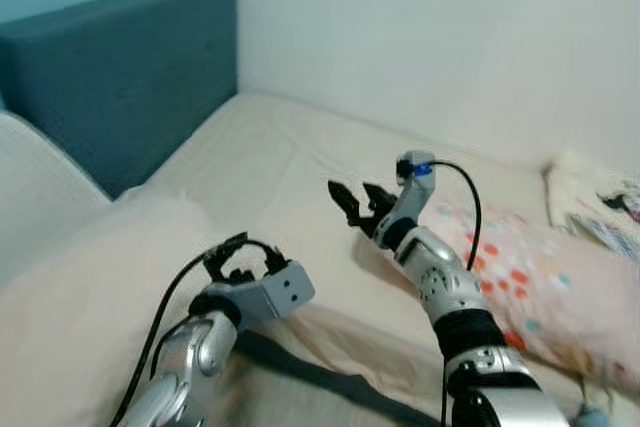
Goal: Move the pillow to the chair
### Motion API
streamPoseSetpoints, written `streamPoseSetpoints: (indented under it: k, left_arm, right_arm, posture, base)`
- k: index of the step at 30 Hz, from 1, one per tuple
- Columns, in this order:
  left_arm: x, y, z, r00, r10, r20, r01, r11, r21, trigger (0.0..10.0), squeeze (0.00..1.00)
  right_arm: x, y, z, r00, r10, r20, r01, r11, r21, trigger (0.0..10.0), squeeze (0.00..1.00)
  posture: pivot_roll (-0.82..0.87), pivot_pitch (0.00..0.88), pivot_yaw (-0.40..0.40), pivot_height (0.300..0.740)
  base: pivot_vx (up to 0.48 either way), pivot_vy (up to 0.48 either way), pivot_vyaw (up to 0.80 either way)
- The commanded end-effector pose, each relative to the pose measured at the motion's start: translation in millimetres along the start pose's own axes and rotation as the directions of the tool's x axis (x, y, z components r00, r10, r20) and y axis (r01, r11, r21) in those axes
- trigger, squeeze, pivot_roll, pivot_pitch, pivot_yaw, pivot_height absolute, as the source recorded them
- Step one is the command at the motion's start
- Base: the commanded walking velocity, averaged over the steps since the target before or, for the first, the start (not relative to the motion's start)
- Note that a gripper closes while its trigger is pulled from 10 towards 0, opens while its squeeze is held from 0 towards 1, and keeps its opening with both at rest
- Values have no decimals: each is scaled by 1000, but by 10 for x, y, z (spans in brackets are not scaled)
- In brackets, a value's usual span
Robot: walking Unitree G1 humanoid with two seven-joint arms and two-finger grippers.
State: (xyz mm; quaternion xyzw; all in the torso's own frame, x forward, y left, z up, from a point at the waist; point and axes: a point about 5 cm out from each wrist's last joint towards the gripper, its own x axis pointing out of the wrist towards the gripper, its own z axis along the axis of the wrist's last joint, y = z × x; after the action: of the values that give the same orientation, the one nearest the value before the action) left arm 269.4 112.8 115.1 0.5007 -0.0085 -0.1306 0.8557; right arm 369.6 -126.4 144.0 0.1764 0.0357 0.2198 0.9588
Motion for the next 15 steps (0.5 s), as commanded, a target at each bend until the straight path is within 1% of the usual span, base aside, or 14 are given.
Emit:
streamPoseSetpoints:
  k: [1,9,15]
  left_arm:
    - [-1,-32,28,1000,-14,5,14,1000,14,10000,0]
    - [-5,-34,22,1000,-16,8,16,1000,9,10000,0]
    - [-38,-21,9,1000,-15,9,15,1000,10,10000,0]
  right_arm:
    - [-14,-48,28,1000,-18,13,17,1000,16,10000,0]
    - [-16,-46,21,1000,-18,17,18,1000,20,10000,0]
    - [-21,-20,16,1000,-11,18,10,1000,15,10000,0]
  posture:
    - [9,0,-154,740]
    - [10,0,-120,740]
    - [-33,0,-105,740]
  base:
    - [0,0,-681]
    - [0,0,-676]
    - [0,0,-675]
